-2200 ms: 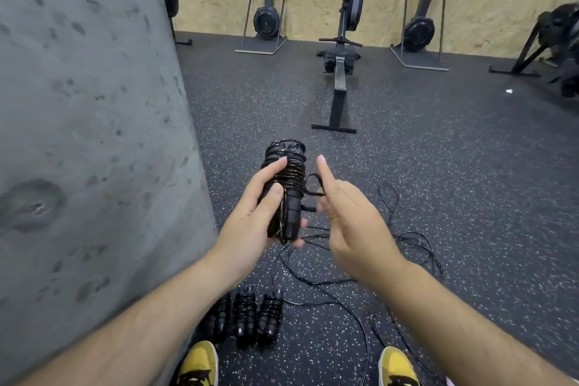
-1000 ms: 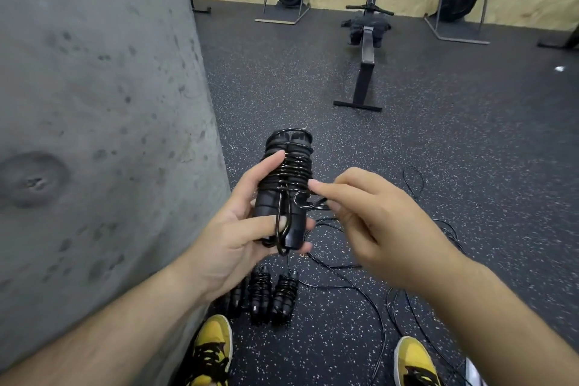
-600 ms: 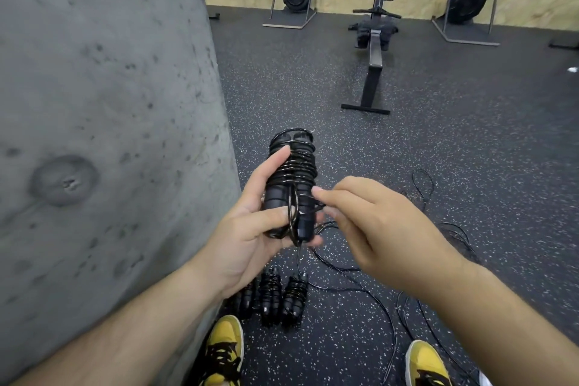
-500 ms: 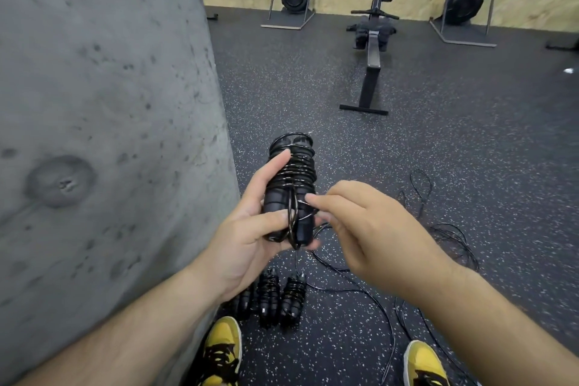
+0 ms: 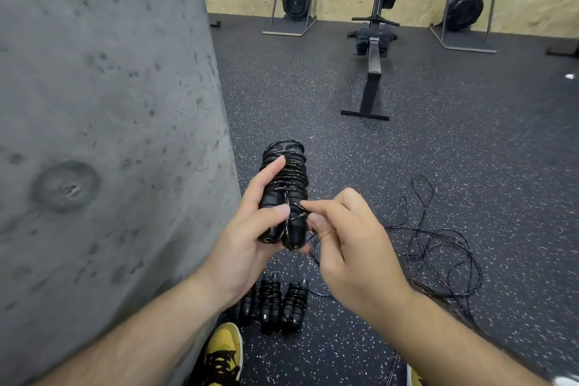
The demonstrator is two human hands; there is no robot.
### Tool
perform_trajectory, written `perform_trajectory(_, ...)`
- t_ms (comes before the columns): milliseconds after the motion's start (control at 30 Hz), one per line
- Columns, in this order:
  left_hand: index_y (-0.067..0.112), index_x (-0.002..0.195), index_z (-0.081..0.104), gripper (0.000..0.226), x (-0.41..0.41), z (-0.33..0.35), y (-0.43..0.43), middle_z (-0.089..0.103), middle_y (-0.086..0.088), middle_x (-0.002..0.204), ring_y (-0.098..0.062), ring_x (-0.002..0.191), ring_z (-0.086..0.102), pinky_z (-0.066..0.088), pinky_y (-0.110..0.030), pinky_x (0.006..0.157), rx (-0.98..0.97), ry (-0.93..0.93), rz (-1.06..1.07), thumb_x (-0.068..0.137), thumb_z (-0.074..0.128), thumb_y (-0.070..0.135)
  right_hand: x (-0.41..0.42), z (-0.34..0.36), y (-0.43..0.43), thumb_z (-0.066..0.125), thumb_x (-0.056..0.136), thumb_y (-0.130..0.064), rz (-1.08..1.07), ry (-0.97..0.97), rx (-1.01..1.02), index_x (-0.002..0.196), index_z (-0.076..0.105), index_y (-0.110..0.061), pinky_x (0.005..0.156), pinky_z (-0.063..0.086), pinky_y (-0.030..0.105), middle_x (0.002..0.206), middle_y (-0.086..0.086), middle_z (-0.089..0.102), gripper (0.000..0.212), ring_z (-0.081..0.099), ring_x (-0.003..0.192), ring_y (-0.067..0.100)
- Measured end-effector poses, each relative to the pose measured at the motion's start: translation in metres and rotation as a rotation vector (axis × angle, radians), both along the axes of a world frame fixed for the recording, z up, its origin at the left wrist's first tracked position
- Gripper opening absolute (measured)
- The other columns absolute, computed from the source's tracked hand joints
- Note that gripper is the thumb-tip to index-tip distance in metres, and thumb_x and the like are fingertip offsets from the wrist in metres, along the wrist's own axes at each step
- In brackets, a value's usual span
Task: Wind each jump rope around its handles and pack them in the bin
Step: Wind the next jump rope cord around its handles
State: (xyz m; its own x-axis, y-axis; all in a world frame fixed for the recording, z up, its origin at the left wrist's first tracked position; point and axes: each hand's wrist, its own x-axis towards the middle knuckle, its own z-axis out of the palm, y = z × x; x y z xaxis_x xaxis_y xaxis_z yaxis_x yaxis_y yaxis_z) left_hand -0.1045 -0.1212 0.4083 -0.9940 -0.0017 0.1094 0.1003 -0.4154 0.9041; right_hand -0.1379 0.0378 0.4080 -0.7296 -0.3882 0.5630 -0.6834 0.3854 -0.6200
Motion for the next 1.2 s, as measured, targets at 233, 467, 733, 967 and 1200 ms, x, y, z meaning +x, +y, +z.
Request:
perform_trajectory(233,0.035,0.147,0.045,0.064,-0.001,-0.004,0.0,0.066,-0.012,0.114,-0.028,0.09,0.065,0.056,-0.04,0.071,-0.042,0.011,0.032,0.089,0.057,0.01,0.003,0.0,-0.006,0.056,0.098,-0.001,-0.002,-0.141,-0.153,0.109,0.073,-0.01,0.066,0.042,0.004,0.085,-0.001,0.054,0.022,0.061,0.075,-0.004)
perform_trajectory(467,0.036,0.147,0.045,0.065,0.002,-0.001,0.004,0.066,-0.011,0.121,-0.024,0.092,0.065,0.056,-0.037,0.071,-0.032,0.022,0.032,0.089,0.057,0.009,-0.006,0.003,0.004,0.052,0.096,-0.006,0.073,0.161,0.057,0.122,0.067,-0.009,0.056,0.052,0.032,0.09,-0.003,0.048,0.031,0.058,0.07,0.008)
perform_trajectory(733,0.036,0.145,0.048,0.065,0.003,0.001,0.002,0.069,-0.007,0.125,-0.02,0.103,0.066,0.058,-0.032,0.081,-0.029,0.012,0.079,0.086,0.058,0.009,-0.003,0.005,0.003,0.043,0.098,-0.015,0.035,0.393,0.322,0.125,0.063,0.002,0.05,0.048,0.038,0.085,0.007,0.051,0.038,0.048,0.067,0.021)
perform_trajectory(967,0.036,0.145,0.048,0.066,0.005,0.004,-0.001,0.066,-0.008,0.133,-0.017,0.115,0.064,0.052,-0.03,0.097,-0.041,0.021,0.075,0.087,0.058,0.008,0.005,0.001,-0.006,0.057,0.096,-0.005,0.06,0.361,0.189,0.118,0.065,0.004,0.06,0.047,0.032,0.084,0.007,0.05,0.026,0.049,0.068,0.02)
perform_trajectory(1200,0.033,0.145,0.05,0.059,0.001,0.001,0.008,0.064,-0.018,0.131,-0.029,0.109,0.065,0.056,-0.039,0.086,0.034,0.011,0.014,0.091,0.056,0.012,-0.004,0.012,-0.002,0.063,0.097,-0.015,0.126,0.038,-0.101,0.108,0.071,-0.013,0.065,0.055,0.032,0.093,-0.012,0.048,0.013,0.056,0.078,0.013)
